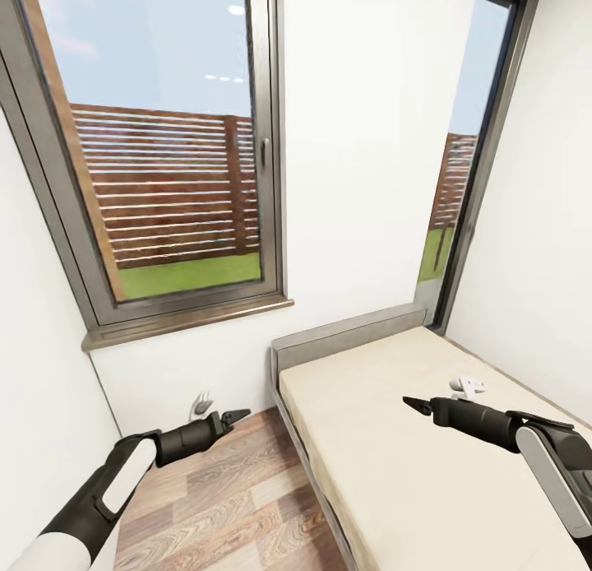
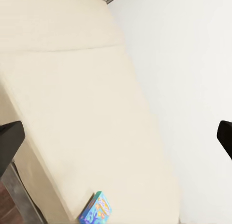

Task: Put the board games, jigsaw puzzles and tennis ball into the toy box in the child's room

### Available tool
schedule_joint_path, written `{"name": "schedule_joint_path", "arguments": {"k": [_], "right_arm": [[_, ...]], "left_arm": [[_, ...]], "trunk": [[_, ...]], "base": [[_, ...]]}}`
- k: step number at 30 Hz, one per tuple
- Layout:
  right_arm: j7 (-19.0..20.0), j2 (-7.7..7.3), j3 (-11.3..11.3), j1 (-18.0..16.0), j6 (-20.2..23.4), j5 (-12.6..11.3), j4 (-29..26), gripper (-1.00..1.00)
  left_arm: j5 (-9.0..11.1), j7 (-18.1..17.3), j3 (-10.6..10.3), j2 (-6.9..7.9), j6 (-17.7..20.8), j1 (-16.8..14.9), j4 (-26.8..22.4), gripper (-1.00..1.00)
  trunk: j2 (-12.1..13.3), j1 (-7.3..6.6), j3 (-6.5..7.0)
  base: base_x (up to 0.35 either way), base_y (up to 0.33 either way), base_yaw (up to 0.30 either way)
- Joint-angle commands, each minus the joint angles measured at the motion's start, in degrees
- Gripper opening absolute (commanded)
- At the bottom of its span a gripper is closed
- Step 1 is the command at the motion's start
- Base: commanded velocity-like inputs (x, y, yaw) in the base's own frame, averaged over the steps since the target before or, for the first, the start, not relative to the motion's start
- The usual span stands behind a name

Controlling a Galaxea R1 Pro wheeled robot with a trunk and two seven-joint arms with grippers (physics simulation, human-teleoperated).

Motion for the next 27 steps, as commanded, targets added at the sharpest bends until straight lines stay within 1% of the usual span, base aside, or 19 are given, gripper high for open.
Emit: {"name": "schedule_joint_path", "arguments": {"k": [1,7,10,11,14,15,17,18,20,27], "right_arm": [[0.31,0.01,-0.09,-0.06,0.31,0.16,-0.01,1.00],[0.48,-0.02,-0.13,-0.01,0.97,0.19,0.64,1.00],[0.46,-0.03,-0.12,0.09,3.14,0.22,4.39,1.00],[0.46,-0.03,-0.12,0.09,3.14,0.22,4.39,1.00],[0.40,-0.02,-0.04,0.15,5.48,0.26,9.89,1.00],[0.40,-0.02,-0.04,0.15,5.48,0.26,9.89,1.00],[0.37,-0.02,-0.01,0.17,6.39,0.29,12.98,1.00],[0.37,-0.02,-0.01,0.17,6.39,0.29,12.98,1.00],[0.41,-0.03,-0.04,0.18,6.98,0.26,15.06,1.00],[0.52,-0.03,-0.11,0.20,7.78,0.08,17.41,1.00]], "left_arm": [[0.27,0.10,-0.09,0.08,0.28,-0.06,0.06,1.00],[-0.10,0.31,-0.02,0.19,0.30,-0.06,0.97,1.00],[-0.16,0.34,-0.02,0.20,0.31,-0.06,1.99,1.00],[-0.16,0.34,-0.02,0.20,0.31,-0.06,1.99,1.00],[-0.19,0.35,-0.02,0.20,0.32,-0.06,2.65,1.00],[-0.19,0.35,-0.02,0.20,0.32,-0.06,2.65,1.00],[-0.20,0.35,-0.02,0.21,0.31,-0.06,2.90,1.00],[-0.20,0.35,-0.02,0.21,0.31,-0.06,2.90,1.00],[-0.21,0.36,-0.02,0.21,0.32,-0.06,3.06,1.00],[-0.21,0.36,-0.02,0.21,0.32,-0.06,3.31,1.00]], "trunk": [[-0.53,0.26,-0.29],[-2.94,1.57,-1.33],[-4.14,2.23,-1.86],[-4.55,2.45,-2.04],[-5.75,3.11,-2.58],[-6.15,3.33,-2.75],[-6.95,3.77,-3.11],[-7.35,3.99,-3.29],[-8.16,4.43,-3.65],[-10.96,5.97,-4.91]], "base": [[0.000,0.000,0.000],[0.000,0.000,0.000],[0.000,0.000,0.000],[0.000,0.000,0.000],[0.000,0.000,0.000],[0.000,0.000,0.000],[0.000,0.000,0.000],[0.000,0.000,0.000],[0.000,0.000,0.000],[0.000,0.000,0.000]]}}
